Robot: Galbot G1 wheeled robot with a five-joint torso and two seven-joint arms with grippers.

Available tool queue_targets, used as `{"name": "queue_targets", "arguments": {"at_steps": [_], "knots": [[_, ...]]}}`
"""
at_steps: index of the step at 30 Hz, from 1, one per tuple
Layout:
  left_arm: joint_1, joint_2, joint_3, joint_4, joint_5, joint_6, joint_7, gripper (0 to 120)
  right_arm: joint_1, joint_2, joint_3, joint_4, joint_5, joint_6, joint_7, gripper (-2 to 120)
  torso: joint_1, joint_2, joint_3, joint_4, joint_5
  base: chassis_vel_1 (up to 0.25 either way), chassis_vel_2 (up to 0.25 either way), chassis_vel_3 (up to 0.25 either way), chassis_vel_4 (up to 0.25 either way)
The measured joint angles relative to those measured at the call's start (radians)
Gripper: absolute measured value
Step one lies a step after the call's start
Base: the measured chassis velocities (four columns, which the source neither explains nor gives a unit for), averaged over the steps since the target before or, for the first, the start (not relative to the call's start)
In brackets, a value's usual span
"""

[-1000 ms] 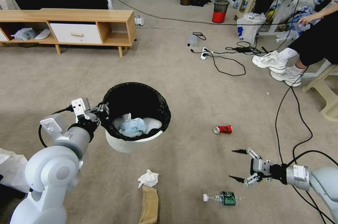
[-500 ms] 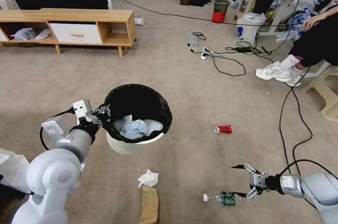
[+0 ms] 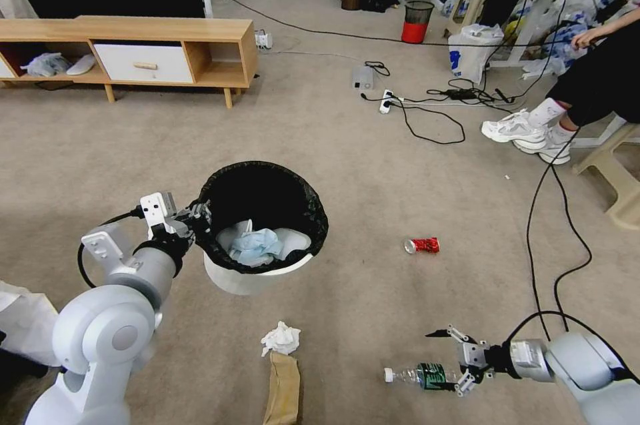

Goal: Pick up the trash bin and place the garbage on the floor into it.

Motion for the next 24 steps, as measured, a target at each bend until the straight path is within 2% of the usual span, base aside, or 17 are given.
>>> {"name": "queue_targets", "arguments": {"at_steps": [13,24], "knots": [[0.002,-0.016,0.001,-0.002,0.016,-0.004,0.003,7,0.148,0.046,-0.127,-0.144,-0.05,0.022,-0.004,100,0.0,0.0,0.0,0.0001,0.0,0.0,0.0,0.0,0.0],[-0.003,-0.026,0.003,0.001,0.02,-0.006,0.004,7,0.192,0.077,-0.171,-0.202,-0.088,0.022,-0.006,100,0.0,0.0,0.0,0.0,0.0,0.0,0.0,0.0,0.0]]}}
